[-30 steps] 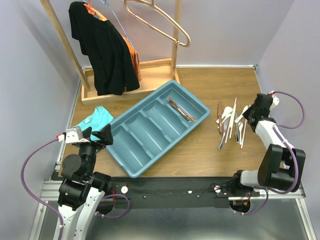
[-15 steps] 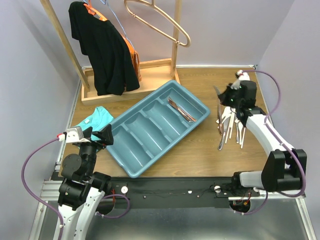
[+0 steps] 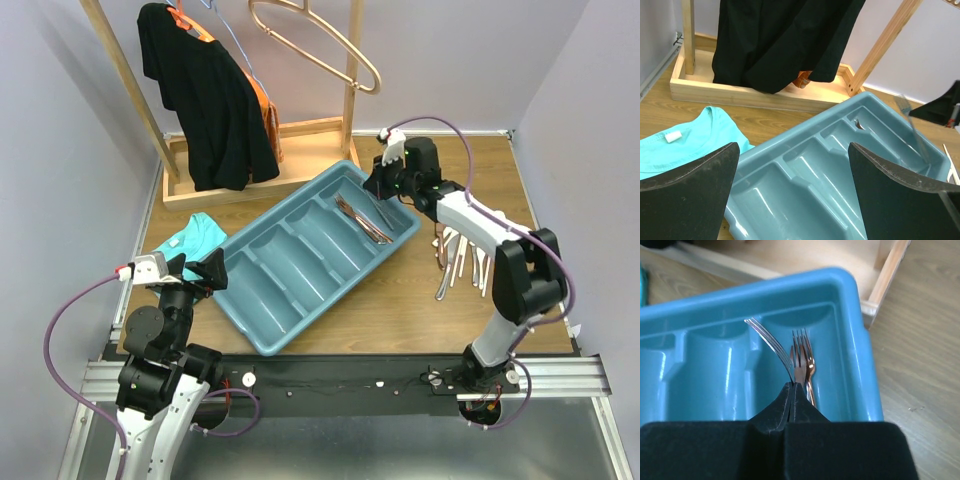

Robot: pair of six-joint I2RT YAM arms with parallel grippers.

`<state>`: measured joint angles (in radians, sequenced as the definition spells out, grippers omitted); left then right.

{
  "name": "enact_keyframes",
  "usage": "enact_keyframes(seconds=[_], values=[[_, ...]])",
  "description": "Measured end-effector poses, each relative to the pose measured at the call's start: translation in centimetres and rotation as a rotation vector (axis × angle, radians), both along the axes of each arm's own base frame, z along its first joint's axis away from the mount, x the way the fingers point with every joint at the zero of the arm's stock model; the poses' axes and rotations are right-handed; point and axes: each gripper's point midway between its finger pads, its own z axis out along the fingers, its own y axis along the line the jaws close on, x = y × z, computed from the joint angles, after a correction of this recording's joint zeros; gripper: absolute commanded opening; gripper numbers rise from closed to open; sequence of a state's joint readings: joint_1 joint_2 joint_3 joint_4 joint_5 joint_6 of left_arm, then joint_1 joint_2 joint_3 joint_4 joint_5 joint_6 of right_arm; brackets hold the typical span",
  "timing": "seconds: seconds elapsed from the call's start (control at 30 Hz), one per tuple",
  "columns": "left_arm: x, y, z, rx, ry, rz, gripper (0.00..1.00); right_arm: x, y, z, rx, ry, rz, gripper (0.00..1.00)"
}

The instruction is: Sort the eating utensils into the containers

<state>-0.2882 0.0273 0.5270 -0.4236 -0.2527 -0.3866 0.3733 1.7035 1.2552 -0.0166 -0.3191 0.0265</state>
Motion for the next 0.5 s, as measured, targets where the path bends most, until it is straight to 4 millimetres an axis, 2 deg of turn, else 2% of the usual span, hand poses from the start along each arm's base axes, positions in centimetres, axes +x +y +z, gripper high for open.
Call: enact_keyframes(seconds=[0.17,0.2,0.23,0.3,0.5], values=[[0.0,0.0,0.0,0.0,0.0,0.0,0.99,0.6,0.8,-4.3,-0.014,0.094,0.02,0.15],[0.0,0.0,0.0,0.0,0.0,0.0,0.99,0.6,0.9,-5.3,-0.014,0.12,0.023,0.19],[0.0,0.0,0.0,0.0,0.0,0.0,0.99,0.6,1.0,-5.8,-0.015,0.133,0.024,0.29],[0.0,0.0,0.0,0.0,0.0,0.0,0.99,0.4,1.1,-6.7,-0.014,0.164,0.022,0.34],[0.0,0.0,0.0,0.0,0.0,0.0,0.99,0.5,0.8,-6.6,-0.018,0.167,-0.001,0.58]])
